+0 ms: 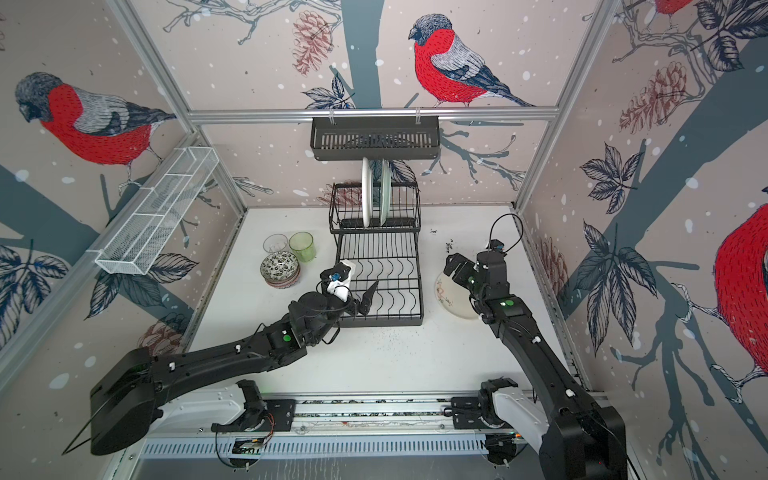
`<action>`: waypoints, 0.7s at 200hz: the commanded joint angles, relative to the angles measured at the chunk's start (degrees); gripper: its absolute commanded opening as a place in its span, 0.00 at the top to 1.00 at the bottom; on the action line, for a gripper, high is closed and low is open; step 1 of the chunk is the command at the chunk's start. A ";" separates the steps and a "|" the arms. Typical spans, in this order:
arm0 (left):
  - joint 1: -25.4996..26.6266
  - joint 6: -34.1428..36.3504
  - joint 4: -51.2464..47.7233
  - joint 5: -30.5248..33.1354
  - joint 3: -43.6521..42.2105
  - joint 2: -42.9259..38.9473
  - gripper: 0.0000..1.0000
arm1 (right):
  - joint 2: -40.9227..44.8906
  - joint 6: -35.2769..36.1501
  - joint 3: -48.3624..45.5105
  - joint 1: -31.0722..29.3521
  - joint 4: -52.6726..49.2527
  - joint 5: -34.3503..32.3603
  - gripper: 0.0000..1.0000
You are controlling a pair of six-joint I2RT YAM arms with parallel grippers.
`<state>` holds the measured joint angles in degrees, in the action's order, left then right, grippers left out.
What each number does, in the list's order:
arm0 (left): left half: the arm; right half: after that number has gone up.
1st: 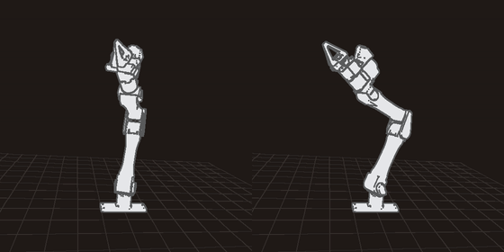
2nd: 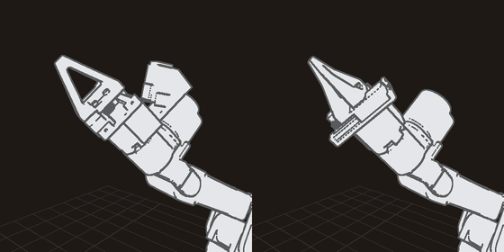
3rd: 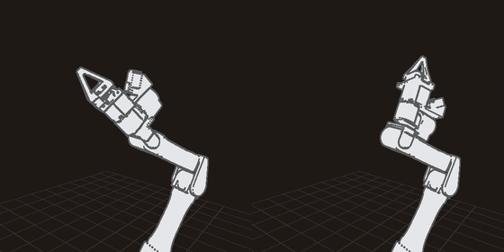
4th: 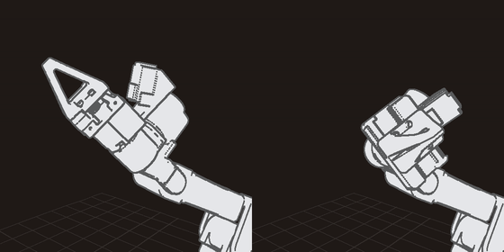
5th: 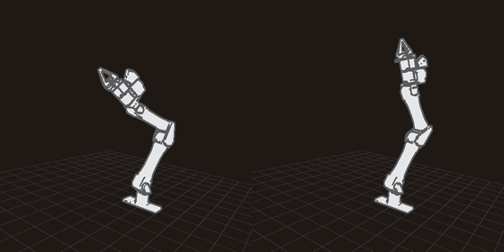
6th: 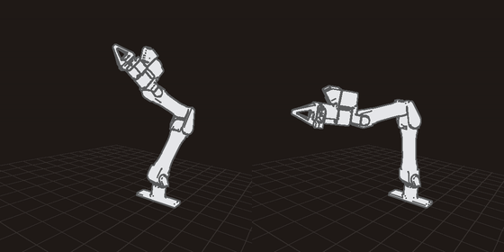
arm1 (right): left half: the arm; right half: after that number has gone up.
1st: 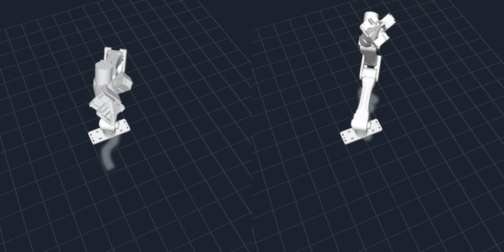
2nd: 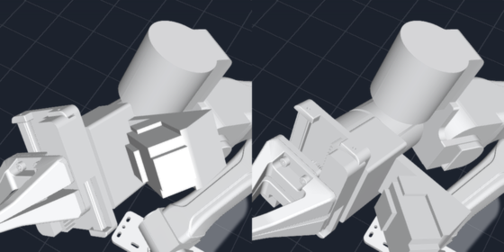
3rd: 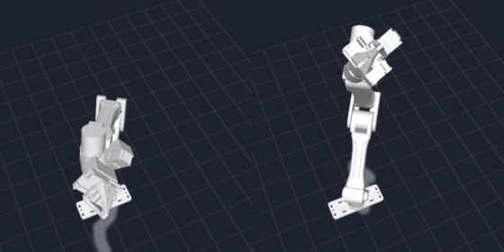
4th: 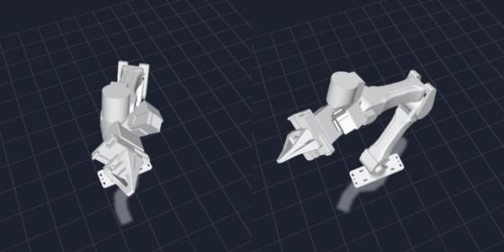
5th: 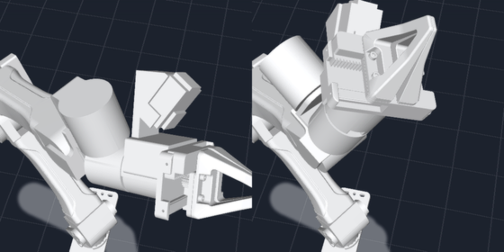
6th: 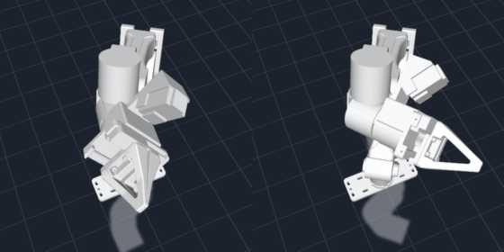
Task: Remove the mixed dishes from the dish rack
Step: 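Open the right gripper and raise it off the plate while the left waits, then move the left gripper to the watermelon-painted plate in the upper rack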
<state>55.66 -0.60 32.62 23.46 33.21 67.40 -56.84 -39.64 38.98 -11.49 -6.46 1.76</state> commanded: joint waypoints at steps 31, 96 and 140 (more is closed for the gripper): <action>-1.74 -2.55 1.34 -1.52 1.88 0.01 0.02 | 4.02 3.10 -0.40 -4.09 5.97 -0.61 0.01; -1.96 -9.54 -8.62 1.86 13.23 0.81 0.02 | 7.21 4.61 -0.36 -5.15 6.04 -1.65 0.01; -2.29 -11.40 -16.34 4.64 23.42 5.14 0.02 | 8.38 4.21 -2.04 -5.20 5.47 -1.47 0.00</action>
<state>53.69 -10.66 20.43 26.20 52.88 70.57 -49.04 -35.86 37.74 -16.56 -2.52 0.84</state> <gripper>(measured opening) 0.981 0.994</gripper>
